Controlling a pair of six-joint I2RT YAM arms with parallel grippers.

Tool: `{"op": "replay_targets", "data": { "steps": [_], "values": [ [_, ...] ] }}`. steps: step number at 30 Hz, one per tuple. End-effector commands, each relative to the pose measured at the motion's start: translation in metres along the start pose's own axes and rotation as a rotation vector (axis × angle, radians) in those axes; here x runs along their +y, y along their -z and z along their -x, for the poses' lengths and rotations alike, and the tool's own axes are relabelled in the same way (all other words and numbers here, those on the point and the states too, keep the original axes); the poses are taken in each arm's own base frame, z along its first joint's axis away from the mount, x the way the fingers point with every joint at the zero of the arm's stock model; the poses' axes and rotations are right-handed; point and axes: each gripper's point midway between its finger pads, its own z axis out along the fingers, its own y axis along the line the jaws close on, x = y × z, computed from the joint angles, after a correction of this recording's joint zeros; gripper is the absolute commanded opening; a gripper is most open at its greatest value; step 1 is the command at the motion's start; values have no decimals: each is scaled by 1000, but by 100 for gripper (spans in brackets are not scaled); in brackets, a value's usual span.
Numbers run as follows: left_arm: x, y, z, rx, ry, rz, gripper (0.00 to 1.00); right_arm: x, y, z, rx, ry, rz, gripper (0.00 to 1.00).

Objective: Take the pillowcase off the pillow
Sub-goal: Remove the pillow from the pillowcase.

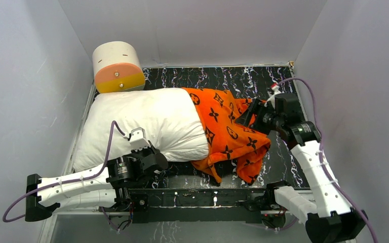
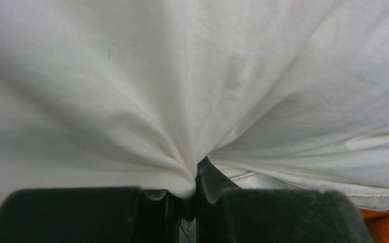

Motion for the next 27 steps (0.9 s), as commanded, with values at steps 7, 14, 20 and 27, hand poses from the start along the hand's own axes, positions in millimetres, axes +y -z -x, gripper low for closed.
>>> {"op": "replay_targets", "data": {
  "steps": [7,14,20,27],
  "values": [
    [15,8,24,-53,-122,23,0,113,-86,-44,96,393,52,69],
    [41,4,8,-17,-119,150,0,12,-67,7,-153,403,-454,5],
    [50,11,-2,57,-143,161,0,-6,-52,0,-92,305,-264,22],
    [-23,31,13,121,-266,-174,58,87,-45,43,-118,333,15,60]
  ]
}}
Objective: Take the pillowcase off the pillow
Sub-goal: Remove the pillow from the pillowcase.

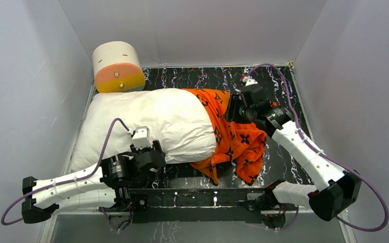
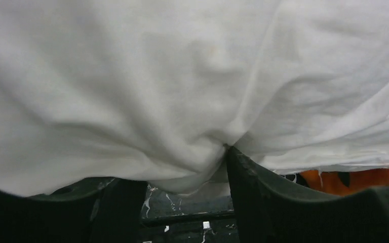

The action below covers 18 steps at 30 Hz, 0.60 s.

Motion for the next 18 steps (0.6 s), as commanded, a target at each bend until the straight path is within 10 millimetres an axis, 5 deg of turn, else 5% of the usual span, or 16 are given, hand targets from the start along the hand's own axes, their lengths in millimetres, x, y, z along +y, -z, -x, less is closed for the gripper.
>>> {"op": "replay_targets", "data": {
  "steps": [1,5,6,8,10,13,18],
  "values": [
    [-31,27,38,-22,-150,-148,66,48,18,76,-168,51,155,62],
    [-59,54,82,-78,-205,-232,85,70,-27,83,-78,88,191,73],
    [-67,60,96,-105,-227,-245,89,72,-42,77,-33,84,195,69],
    [-80,67,124,-175,-283,-234,98,78,-67,58,61,78,222,45],
    [-93,63,150,-225,-366,-175,98,75,-87,26,151,48,245,29],
    [-112,22,182,-152,-413,-133,98,62,-99,-31,250,-15,283,19],
    [-104,-78,217,32,-228,-237,98,38,-89,-107,335,-143,327,17]
  ]
}}
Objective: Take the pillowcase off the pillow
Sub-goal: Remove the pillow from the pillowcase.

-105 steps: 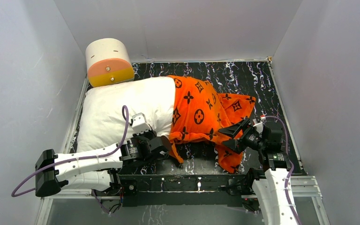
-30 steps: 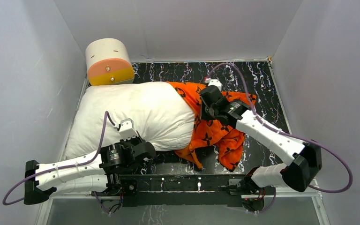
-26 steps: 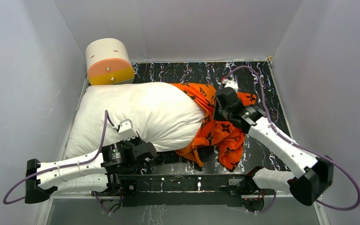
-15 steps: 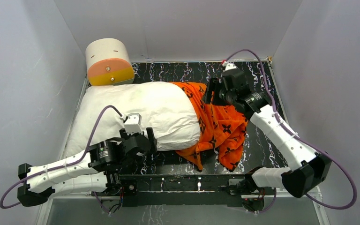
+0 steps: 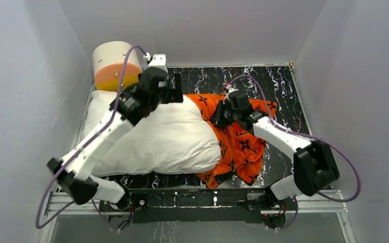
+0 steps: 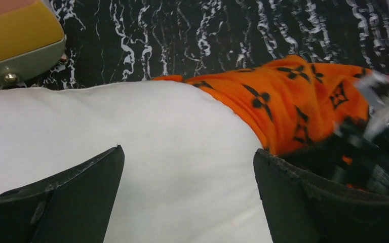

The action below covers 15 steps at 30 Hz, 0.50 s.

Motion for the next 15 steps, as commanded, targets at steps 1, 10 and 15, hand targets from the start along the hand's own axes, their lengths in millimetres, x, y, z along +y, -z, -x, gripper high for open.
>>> {"op": "replay_targets", "data": {
  "steps": [1,10,15],
  "values": [
    [3,-74,-14,209,35,-258,98,-10,12,-87,173,-136,84,17],
    [-2,-114,-145,595,126,-362,85,-11,31,-46,84,-121,-27,29],
    [13,-98,-165,575,132,-326,37,-12,63,17,-65,-88,-121,47]
  ]
}}
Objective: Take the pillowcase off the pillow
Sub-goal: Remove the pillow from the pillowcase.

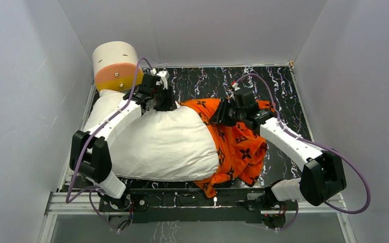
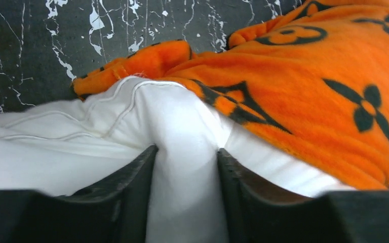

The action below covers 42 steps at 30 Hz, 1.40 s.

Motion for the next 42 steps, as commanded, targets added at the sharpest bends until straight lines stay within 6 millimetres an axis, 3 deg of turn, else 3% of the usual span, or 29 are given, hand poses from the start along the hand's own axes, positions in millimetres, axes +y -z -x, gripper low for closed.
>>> {"op": "replay_targets", "data": {
  "steps": [1,2,3,7,9,11,13,18,21,23,28,30,31,32,33,34,35,37,40,42],
  "values": [
    [-22,25,-51,127,11,-123,25,-19,33,36,-62,40,-195,50],
    [-23,26,-50,116,10,-126,8,-19,40,46,-88,50,-223,54],
    [-26,29,-47,106,0,-140,0,-16,50,63,-139,62,-254,61],
    [-35,38,-38,60,-42,-192,0,-40,85,105,-339,20,-443,94],
    [-36,43,-33,27,-65,-198,0,-62,99,122,-407,-71,-514,98],
    [-36,49,-28,-7,-88,-198,0,-83,101,130,-403,-194,-502,99],
    [-36,55,-26,-30,-106,-198,0,-92,89,129,-356,-294,-433,99],
    [-36,60,-27,-46,-112,-198,0,-94,32,103,-232,-530,-282,99],
    [-35,62,-26,-56,-111,-195,0,-112,5,107,-249,-735,-283,99],
    [-35,64,-25,-63,-113,-193,0,-99,-13,115,-161,-745,-204,99],
    [-35,67,-24,-84,-102,-191,0,-110,-50,89,33,-882,-318,98],
    [-30,67,-24,-88,-100,-164,0,-117,-56,77,62,-905,-338,90],
    [-26,69,-22,-94,-99,-138,0,-119,-56,73,62,-908,-333,75],
    [-22,70,-21,-102,-98,-109,0,-123,-55,72,41,-898,-332,48],
    [-17,71,-19,-109,-99,-81,0,-126,-52,75,1,-880,-322,4],
    [-13,72,-18,-114,-101,-60,0,-130,-46,78,-36,-875,-320,0],
    [-10,74,-16,-118,-113,-44,2,-133,-39,84,-81,-866,-315,0],
    [-10,78,-14,-125,-146,-45,41,-144,-22,95,-172,-855,-346,0],
    [-19,88,-10,-137,-198,-90,80,-156,11,119,-285,-806,-399,0],
    [-36,98,-13,-129,-256,-196,95,-156,28,135,-341,-754,-414,0]
  ]
}}
